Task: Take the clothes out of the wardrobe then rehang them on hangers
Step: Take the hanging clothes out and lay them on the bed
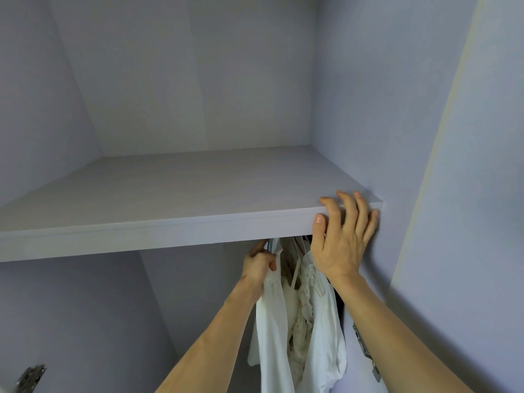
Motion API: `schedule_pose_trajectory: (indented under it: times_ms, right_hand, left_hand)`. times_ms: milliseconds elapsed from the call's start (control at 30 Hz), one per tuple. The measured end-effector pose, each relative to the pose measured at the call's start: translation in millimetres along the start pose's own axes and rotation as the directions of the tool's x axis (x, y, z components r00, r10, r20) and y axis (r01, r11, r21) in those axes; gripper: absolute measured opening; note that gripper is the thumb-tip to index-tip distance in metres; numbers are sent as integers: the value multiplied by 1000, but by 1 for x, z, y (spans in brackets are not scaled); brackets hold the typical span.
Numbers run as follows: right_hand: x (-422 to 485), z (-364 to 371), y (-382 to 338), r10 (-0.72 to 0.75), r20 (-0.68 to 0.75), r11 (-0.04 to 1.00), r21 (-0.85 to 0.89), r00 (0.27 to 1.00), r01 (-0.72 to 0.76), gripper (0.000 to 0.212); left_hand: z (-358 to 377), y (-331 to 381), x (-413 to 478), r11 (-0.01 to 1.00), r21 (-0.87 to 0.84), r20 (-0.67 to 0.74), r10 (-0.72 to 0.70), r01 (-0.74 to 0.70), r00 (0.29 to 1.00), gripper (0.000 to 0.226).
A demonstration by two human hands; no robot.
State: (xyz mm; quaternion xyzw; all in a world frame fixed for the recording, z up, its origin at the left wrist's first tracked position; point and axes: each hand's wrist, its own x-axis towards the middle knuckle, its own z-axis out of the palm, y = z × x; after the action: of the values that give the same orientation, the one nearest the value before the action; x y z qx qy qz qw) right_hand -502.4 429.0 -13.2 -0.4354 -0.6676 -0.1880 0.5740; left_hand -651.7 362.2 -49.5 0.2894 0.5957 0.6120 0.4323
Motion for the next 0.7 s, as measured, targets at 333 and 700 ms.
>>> schedule_pose_trajectory:
  times_ms: [333,700]
  right_hand:
    - [-69,-15,-19,70,145,968,230,987,-102,59]
    - [-247,-26,-142,-390,764,725,599,513,-341,49]
  left_hand:
    - [-48,-60,-60,997,-14,-5,-79,79,997,53]
    - [-200,-144,-253,987,19,-308,-145,159,940,20]
